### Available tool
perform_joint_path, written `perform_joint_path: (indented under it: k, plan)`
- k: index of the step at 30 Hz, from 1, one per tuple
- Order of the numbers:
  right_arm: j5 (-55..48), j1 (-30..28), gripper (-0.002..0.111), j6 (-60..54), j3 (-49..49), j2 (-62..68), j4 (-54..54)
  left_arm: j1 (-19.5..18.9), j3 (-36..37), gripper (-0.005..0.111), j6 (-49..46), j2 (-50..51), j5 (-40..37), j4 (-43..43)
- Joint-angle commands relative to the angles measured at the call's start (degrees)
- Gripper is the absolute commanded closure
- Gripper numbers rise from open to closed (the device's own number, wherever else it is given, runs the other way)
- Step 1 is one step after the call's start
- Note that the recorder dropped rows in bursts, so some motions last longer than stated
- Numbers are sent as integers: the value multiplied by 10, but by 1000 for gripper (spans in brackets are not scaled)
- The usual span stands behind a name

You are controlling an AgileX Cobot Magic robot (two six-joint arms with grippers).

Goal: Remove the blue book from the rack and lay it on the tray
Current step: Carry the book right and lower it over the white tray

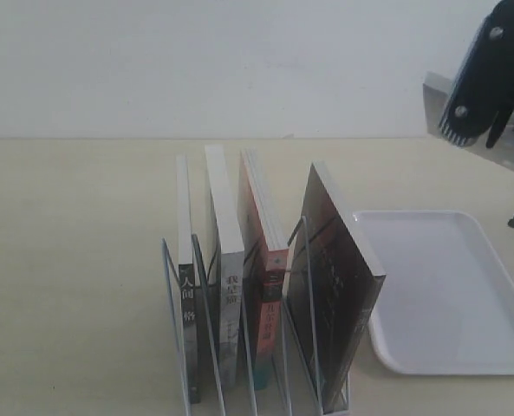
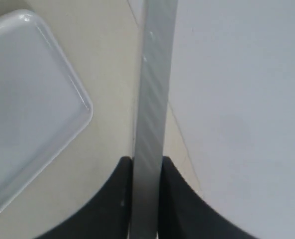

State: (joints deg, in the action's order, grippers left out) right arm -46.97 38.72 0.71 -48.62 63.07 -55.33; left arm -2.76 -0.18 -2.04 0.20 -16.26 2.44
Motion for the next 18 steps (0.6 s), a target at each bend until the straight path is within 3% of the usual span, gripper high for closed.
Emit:
perform_joint_path:
  k: [1,7,18]
  plan:
    - [34,24,109,-28,26,-7,-61,0,2,103,1,-2,2,-1]
    - [71,25,109,-26,94,-7,-113,0,2,103,1,-2,2,-1]
    - [140,25,109,-30,124,-5,-84,0,2,103,1,-2,2,-1]
